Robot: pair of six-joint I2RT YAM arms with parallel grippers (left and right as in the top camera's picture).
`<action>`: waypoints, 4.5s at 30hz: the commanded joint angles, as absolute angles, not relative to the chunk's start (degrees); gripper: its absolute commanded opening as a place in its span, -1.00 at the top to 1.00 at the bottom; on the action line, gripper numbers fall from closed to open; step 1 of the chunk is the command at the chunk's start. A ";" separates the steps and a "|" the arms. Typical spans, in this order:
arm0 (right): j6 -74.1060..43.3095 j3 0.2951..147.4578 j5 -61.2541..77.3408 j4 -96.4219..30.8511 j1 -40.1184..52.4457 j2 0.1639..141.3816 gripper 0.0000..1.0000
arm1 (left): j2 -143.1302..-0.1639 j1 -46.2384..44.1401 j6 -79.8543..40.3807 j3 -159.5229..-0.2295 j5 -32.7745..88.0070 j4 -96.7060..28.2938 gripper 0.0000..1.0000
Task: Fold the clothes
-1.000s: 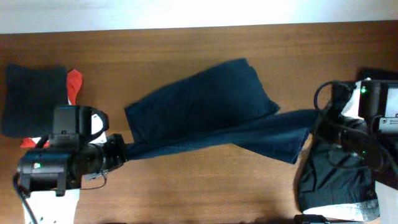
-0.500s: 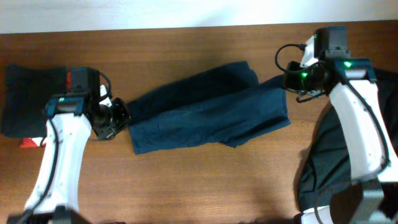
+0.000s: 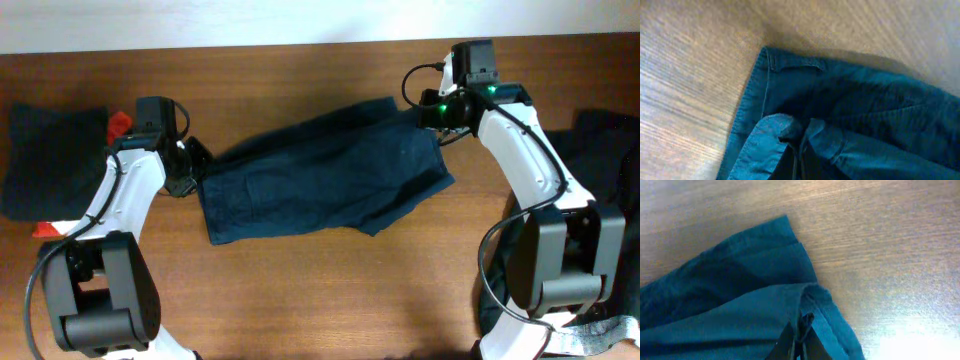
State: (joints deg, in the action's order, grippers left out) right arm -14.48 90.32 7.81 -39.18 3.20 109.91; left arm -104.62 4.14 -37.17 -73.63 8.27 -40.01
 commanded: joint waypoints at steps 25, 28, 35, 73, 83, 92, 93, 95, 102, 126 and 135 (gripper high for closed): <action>-16.60 65.14 -12.27 -39.35 4.75 110.04 0.11 | -105.91 3.36 -16.05 -67.40 18.41 -41.82 -0.66; -16.60 65.30 -12.29 -40.38 4.75 109.97 0.11 | -110.00 3.36 -13.56 -67.42 22.37 -41.06 -0.69; -16.58 80.51 -11.86 -52.58 4.78 108.25 0.09 | -116.55 3.46 -10.66 -67.44 30.59 -38.59 0.98; -4.47 78.46 14.31 -61.89 15.35 114.80 0.53 | -107.98 -17.17 -12.40 -109.27 20.73 -80.34 0.99; -6.90 77.23 8.75 -60.49 15.25 114.80 0.44 | -117.08 -29.74 -20.64 -108.88 20.53 -71.96 0.99; -9.45 89.34 4.62 -73.19 3.97 109.80 0.45 | -117.40 -23.53 -16.58 -109.30 18.33 -59.79 0.01; -8.34 92.62 5.74 -75.46 2.15 108.05 0.45 | -117.40 -21.52 -16.58 -109.30 16.08 -56.47 0.01; -1.65 96.23 15.29 -77.78 1.69 104.38 0.43 | -117.64 -19.16 -16.60 -109.25 9.15 -49.52 0.01; -1.85 89.62 30.24 -71.07 17.65 105.36 0.42 | -130.06 -18.79 -16.38 -109.21 4.03 -45.43 -0.01; -7.79 92.51 -1.15 -69.89 16.43 103.31 0.17 | -133.53 -19.07 -3.97 -113.06 30.63 -73.87 -0.85; -7.77 92.60 -1.39 -74.19 16.40 103.09 0.17 | -137.12 -25.56 -4.01 -103.90 31.97 -66.04 -0.41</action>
State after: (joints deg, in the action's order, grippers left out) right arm -7.73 91.42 -0.21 -73.89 16.64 104.73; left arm -134.56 -22.98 -5.32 -106.41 31.11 -66.50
